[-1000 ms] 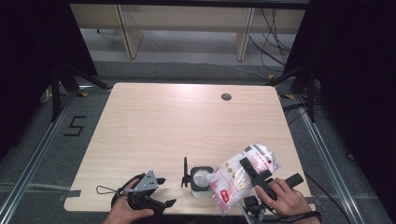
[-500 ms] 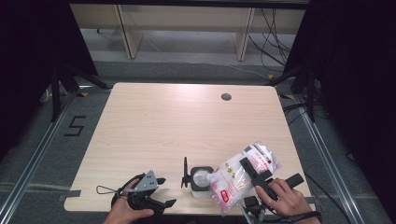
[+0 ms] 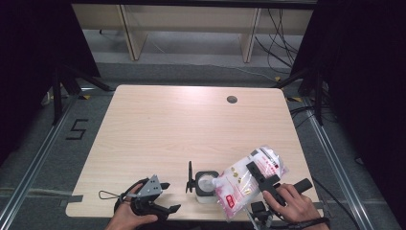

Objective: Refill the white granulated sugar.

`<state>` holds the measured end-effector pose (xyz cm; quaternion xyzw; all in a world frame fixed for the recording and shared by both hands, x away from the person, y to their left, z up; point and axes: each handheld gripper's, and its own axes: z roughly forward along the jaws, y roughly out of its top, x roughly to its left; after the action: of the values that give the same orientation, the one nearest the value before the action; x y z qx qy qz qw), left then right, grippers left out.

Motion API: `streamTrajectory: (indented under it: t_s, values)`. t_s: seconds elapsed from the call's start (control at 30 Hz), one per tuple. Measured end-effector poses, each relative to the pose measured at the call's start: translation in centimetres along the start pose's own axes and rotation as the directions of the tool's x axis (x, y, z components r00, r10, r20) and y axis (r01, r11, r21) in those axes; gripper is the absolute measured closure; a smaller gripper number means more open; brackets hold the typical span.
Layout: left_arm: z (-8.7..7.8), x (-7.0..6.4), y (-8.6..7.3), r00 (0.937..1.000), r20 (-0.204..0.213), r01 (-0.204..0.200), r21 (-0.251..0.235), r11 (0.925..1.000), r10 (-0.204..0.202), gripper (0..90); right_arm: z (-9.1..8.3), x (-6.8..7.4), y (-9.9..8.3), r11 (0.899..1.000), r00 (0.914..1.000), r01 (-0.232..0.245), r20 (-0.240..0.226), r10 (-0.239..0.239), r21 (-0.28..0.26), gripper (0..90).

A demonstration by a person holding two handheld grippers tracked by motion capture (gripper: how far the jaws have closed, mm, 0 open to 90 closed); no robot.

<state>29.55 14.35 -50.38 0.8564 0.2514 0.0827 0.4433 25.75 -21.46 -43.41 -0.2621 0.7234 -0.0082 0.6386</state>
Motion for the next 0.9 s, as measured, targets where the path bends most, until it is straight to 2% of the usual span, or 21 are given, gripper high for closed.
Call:
streamTrajectory:
  t_s: [0.07,0.13,0.17,0.27,0.37,0.4,0.43,0.47,0.5,0.53,0.57,0.6,0.63,0.67,0.77,0.83,0.87,0.9]
  values:
    - [0.06,-0.35,-0.05,0.9988,0.007,0.048,-0.015,0.9987,-0.048,17.5,-0.06,-0.09,-0.01,1.000,1.0000,0.003,0.000,-0.003,0.004,49.0]
    - [0.03,-0.17,-0.01,0.9996,0.005,0.027,-0.011,0.9996,-0.027,17.5,-0.05,-0.25,-0.06,1.000,0.9996,0.020,0.018,-0.019,-0.010,49.3]
    - [0.06,0.04,-0.02,1.0000,0.002,-0.001,-0.007,1.0000,0.001,17.5,-0.04,-0.27,-0.09,1.000,0.9998,0.014,0.013,-0.014,-0.009,49.5]
    - [0.01,-0.09,0.01,0.9999,0.006,0.012,-0.011,0.9999,-0.012,17.5,-0.20,-0.11,-0.08,1.000,0.9999,-0.006,0.010,0.006,0.004,49.8]
    - [0.02,-0.06,-0.02,0.9999,0.004,0.011,-0.012,0.9999,-0.011,17.5,-0.11,-0.32,-0.06,1.000,0.9998,0.008,0.019,-0.008,-0.016,50.1]
    - [-0.02,-0.07,0.00,0.9999,0.005,0.012,-0.010,0.9999,-0.012,17.5,-0.22,-0.18,-0.05,1.000,0.9999,-0.013,0.010,0.013,-0.007,50.2]
    - [0.05,-0.31,-0.07,0.9987,0.005,0.051,-0.019,0.9985,-0.051,17.5,-0.30,-0.16,-0.06,1.000,0.9998,-0.016,0.009,0.016,-0.009,50.2]
    - [0.03,-0.15,-0.02,0.9996,0.006,0.026,-0.019,0.9995,-0.026,17.5,-0.28,-0.22,-0.06,1.000,0.9997,-0.011,0.020,0.011,-0.017,50.3]
    - [0.07,-0.13,-0.02,0.9997,0.007,0.024,-0.024,0.9994,-0.024,17.5,-0.22,-0.38,-0.10,1.000,0.9997,-0.002,0.022,0.003,-0.031,50.4]
    - [0.02,-0.08,-0.03,0.9998,0.005,0.017,-0.017,0.9997,-0.017,17.5,-0.29,-0.33,-0.20,0.999,0.9997,-0.024,0.010,0.024,-0.030,50.6]
    - [0.01,-0.10,-0.02,0.9998,0.006,0.017,-0.018,0.9997,-0.017,17.5,-0.29,-0.33,-0.20,0.999,0.9997,-0.024,0.010,0.024,-0.030,50.6]
    - [0.02,-0.31,-0.07,0.9987,0.004,0.052,-0.019,0.9985,-0.052,17.5,-0.37,-0.32,-0.23,0.999,0.9996,-0.027,0.003,0.027,-0.021,50.7]
    - [0.00,-0.24,-0.06,0.9989,0.000,0.046,-0.015,0.9988,-0.046,17.5,-0.34,-0.29,-0.33,0.999,0.9995,-0.029,0.013,0.030,-0.032,50.8]
    - [0.01,-0.06,-0.03,0.9999,0.005,0.016,-0.016,0.9997,-0.016,17.5,-0.40,-0.35,-0.53,0.998,0.9989,-0.046,0.002,0.046,-0.032,50.9]
    - [0.02,-0.09,-0.02,0.9999,0.006,0.016,-0.019,0.9997,-0.016,17.5,-0.31,-0.38,-0.71,0.998,0.9993,-0.036,0.012,0.037,-0.046,51.0]
    - [0.02,-0.06,-0.02,0.9999,0.005,0.016,-0.016,0.9998,-0.015,17.5,-0.42,-0.30,-0.78,0.998,0.9984,-0.055,0.007,0.055,-0.038,51.1]
    - [0.06,-0.09,-0.04,0.9998,0.003,0.020,-0.019,0.9996,-0.020,17.5,-0.39,-0.34,-0.84,0.998,0.9983,-0.051,0.025,0.052,-0.048,51.1]
    - [0.04,-0.08,-0.03,0.9998,0.004,0.018,-0.016,0.9997,-0.018,17.5,-0.33,-0.44,-0.92,0.998,0.9988,-0.041,0.022,0.042,-0.056,51.1]
